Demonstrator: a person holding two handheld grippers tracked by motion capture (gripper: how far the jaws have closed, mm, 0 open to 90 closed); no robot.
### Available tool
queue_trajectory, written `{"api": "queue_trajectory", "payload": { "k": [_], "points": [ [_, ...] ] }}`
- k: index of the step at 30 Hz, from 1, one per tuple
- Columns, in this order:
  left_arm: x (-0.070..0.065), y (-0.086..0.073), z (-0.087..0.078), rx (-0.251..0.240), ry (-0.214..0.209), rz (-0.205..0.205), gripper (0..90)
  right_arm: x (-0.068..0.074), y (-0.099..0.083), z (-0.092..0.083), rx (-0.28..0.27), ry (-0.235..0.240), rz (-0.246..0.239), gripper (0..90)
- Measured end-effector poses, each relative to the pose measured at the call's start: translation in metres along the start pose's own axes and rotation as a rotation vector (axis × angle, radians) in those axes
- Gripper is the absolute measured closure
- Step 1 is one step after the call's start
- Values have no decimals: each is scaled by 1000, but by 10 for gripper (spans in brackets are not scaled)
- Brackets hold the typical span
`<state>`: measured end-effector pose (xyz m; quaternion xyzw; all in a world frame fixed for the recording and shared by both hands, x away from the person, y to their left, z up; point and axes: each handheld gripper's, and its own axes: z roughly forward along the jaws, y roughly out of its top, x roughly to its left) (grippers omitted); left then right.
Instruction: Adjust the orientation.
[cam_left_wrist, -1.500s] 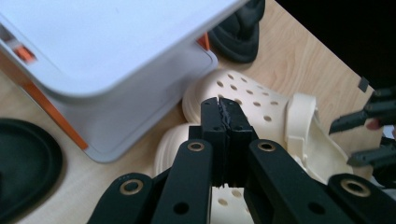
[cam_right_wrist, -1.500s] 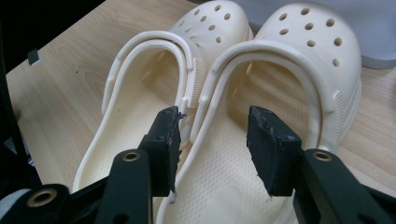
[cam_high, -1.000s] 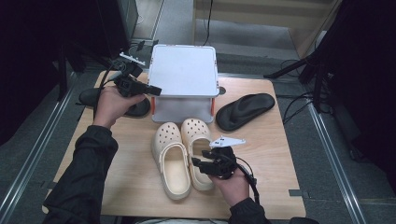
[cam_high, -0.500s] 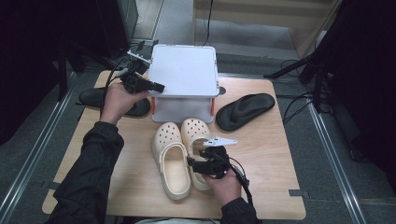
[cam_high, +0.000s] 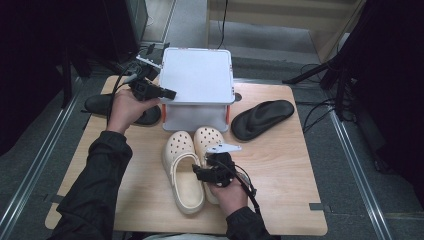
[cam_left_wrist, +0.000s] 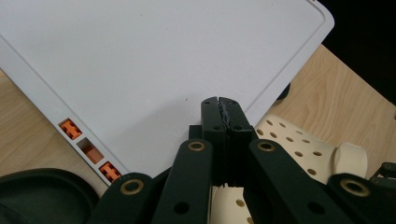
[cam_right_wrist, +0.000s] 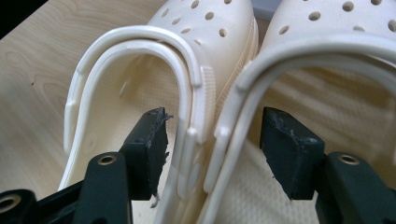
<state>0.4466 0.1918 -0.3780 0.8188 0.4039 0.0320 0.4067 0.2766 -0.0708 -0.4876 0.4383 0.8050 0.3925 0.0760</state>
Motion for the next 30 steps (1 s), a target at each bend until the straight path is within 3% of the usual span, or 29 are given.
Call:
{"api": "queue_trajectory", "payload": {
  "k": [6,10,17,25,30],
  "points": [
    [1,0,0,2,-6,1,900,4,6,13,21,-13,22,421],
    [2,0,0,-1,-8,-3,900,3,8,18,20,-44,46,521],
    [1,0,0,1,-6,-2,900,-3,10,16,23,-28,130,599],
    [2,0,0,5,-7,2,900,-4,12,10,-5,-74,153,651],
    [1,0,0,3,-4,-2,900,-10,19,1,-28,-43,165,655]
  ]
}}
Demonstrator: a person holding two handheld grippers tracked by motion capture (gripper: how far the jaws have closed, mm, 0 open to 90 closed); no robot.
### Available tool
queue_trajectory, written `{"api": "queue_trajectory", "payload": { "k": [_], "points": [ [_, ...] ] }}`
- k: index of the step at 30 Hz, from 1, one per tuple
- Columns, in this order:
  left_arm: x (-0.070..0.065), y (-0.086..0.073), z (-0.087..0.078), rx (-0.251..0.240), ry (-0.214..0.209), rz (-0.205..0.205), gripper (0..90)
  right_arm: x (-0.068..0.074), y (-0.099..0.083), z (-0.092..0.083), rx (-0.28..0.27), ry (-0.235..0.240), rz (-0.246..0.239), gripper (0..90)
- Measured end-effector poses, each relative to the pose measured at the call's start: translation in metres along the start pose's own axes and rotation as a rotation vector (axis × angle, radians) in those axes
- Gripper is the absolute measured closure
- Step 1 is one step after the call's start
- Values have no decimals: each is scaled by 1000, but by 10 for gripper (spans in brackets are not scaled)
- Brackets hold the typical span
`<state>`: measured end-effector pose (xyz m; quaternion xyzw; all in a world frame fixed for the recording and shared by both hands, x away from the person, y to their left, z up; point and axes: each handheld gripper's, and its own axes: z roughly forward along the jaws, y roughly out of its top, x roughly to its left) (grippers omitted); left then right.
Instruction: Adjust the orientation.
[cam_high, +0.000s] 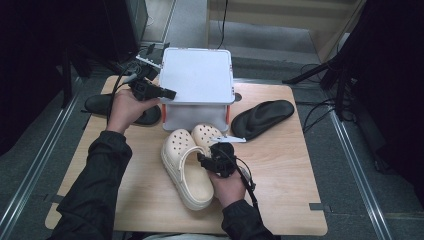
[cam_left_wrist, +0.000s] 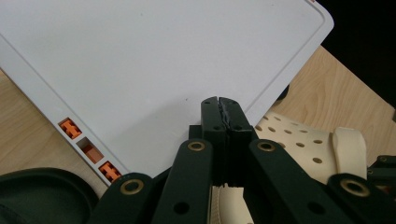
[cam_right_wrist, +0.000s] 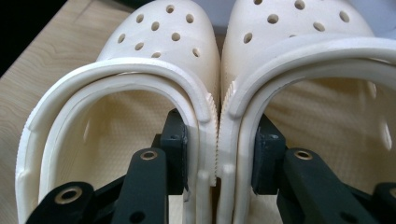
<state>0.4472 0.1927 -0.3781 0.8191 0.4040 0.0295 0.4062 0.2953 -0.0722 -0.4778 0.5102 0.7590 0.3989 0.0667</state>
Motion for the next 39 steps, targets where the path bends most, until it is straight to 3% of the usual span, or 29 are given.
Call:
{"api": "queue_trajectory", "payload": {
  "k": [8,15,24,39],
  "points": [
    [0,0,0,-3,-7,-13,900,0,26,-5,-13,-11,-72,656],
    [2,0,0,-3,-9,-8,900,-4,51,16,-16,-13,-102,656],
    [3,-1,0,-4,-18,-13,900,-15,71,52,-15,-75,-73,656],
    [3,-1,0,-7,-25,-16,900,-20,91,78,-47,-176,-51,655]
  ]
}}
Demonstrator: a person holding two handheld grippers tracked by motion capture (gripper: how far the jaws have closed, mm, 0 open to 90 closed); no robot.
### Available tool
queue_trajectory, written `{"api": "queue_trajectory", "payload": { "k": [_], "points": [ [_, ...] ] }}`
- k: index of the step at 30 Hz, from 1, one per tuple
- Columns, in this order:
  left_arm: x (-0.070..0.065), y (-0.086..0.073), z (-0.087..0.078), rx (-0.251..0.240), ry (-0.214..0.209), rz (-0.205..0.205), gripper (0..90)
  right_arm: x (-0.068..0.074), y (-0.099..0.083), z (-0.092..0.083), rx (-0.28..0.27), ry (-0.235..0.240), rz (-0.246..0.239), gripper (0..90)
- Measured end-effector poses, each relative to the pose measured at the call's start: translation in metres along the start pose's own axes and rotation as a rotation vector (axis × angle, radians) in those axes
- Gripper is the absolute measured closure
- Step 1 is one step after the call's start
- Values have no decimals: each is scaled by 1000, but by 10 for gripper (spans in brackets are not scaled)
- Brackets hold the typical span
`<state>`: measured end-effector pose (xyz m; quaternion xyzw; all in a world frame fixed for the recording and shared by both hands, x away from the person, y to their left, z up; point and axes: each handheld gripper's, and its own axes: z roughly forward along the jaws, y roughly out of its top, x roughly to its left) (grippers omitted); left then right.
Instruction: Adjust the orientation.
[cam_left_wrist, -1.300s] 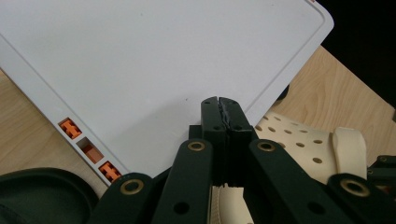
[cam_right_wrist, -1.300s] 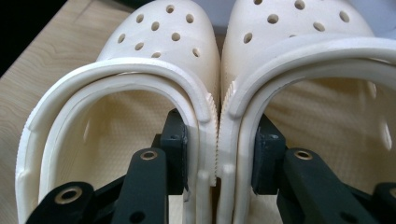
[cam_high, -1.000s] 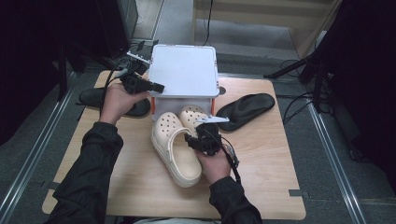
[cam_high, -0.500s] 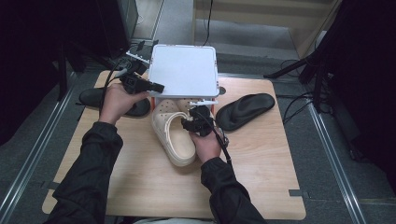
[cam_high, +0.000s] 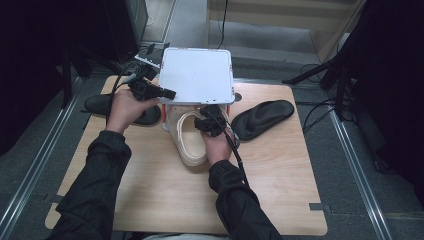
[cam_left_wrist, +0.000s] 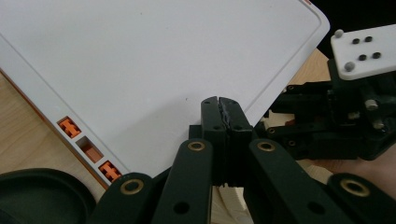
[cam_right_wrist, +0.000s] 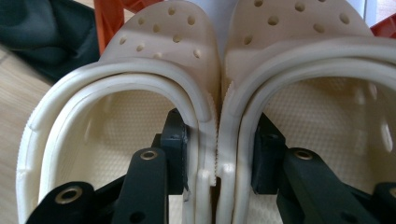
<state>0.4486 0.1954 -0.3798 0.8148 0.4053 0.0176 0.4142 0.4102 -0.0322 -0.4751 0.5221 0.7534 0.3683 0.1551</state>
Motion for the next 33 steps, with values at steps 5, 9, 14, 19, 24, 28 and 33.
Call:
{"api": "queue_trajectory", "payload": {
  "k": [5,9,14,19,24,28,33],
  "points": [
    [0,0,0,0,2,0,900,-2,0,6,-31,-3,26,652],
    [0,0,0,-1,0,0,900,-5,0,7,-27,7,47,631],
    [1,0,-1,0,-2,1,900,0,0,6,-37,0,-11,566],
    [1,0,-1,0,-4,1,900,-2,1,2,-31,15,6,514],
    [1,0,0,0,0,0,900,-1,0,-7,-15,34,0,493],
    [0,0,0,-2,3,-1,900,-4,-3,-19,-18,54,8,497],
    [0,0,0,-2,3,-2,900,-9,-9,-38,-22,80,5,521]
  ]
}}
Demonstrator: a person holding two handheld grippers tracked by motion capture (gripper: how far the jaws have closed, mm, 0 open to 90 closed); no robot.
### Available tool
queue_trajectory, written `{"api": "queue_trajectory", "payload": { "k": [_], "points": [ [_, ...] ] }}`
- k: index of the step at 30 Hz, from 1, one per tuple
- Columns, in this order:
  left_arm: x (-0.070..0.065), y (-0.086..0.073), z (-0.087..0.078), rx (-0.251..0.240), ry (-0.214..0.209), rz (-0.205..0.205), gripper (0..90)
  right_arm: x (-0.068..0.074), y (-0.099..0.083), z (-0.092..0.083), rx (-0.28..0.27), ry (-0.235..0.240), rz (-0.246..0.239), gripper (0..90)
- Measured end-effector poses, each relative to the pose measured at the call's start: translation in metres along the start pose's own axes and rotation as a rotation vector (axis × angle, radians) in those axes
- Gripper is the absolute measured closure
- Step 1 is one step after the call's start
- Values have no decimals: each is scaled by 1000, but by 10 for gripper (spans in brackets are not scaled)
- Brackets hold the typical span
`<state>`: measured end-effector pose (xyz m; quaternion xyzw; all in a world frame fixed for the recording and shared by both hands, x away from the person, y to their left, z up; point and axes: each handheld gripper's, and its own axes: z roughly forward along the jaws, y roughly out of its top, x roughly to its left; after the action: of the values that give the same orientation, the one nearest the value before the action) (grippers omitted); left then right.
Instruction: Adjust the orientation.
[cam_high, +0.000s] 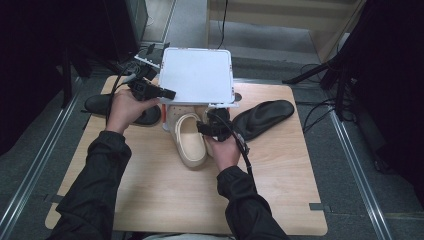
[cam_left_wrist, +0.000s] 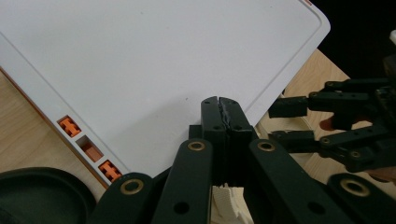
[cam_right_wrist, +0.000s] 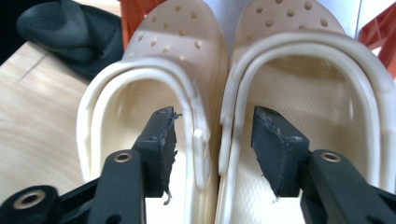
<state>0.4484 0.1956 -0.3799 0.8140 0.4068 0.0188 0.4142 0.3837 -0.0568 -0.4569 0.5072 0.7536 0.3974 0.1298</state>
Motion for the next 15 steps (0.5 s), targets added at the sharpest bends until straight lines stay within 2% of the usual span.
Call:
{"api": "queue_trajectory", "payload": {
  "k": [4,9,10,15],
  "points": [
    [1,0,0,3,-4,-20,900,1,-10,-13,21,30,-14,568],
    [0,1,0,4,0,-19,900,3,-25,-28,30,54,-47,650],
    [0,1,0,5,0,-17,900,3,-29,-32,30,65,-50,686],
    [0,0,0,7,0,-14,900,5,-42,-45,29,115,-53,755]
  ]
}}
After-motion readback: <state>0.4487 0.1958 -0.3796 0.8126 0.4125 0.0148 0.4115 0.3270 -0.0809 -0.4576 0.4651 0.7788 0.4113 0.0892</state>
